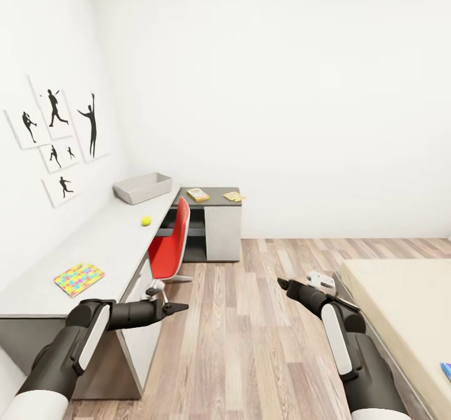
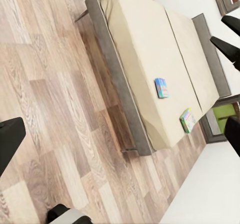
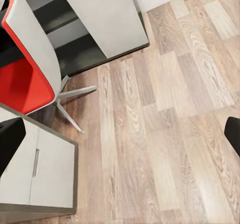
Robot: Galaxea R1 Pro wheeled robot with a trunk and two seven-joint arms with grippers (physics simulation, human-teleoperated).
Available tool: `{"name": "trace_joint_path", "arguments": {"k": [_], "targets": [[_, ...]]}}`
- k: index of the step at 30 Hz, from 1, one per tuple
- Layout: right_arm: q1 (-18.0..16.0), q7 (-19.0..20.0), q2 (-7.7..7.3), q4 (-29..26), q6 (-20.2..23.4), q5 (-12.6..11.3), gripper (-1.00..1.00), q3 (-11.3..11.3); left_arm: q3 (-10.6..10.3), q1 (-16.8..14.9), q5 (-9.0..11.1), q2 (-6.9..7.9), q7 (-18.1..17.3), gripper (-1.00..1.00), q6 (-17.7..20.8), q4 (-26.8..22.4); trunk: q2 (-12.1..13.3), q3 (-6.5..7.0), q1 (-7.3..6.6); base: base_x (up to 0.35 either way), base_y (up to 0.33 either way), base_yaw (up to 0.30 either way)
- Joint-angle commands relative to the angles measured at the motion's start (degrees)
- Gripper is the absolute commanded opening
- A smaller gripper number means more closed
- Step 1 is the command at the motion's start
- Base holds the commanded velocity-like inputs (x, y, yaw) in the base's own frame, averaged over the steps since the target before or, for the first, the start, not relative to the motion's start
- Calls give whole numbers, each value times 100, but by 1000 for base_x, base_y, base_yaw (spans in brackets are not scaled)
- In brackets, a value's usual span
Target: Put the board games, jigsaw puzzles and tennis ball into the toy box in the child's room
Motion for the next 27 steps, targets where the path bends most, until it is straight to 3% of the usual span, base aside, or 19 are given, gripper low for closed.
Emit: {"name": "trace_joint_path", "arguments": {"k": [1,11,27], "targets": [[-6,-2,13,-5,16,-14,100,-14,7,-5,1,4,-12,100,26,-1,-13,-14,5,142,-86,0],[-6,1,30,-4,-2,-2,100,-13,9,-6,1,39,12,100,26,-1,-13,-25,5,205,-171,0],[-6,-22,23,195,62,1,100,4,11,-6,1,86,7,100,26,-8,-13,-164,5,234,-201,0]]}}
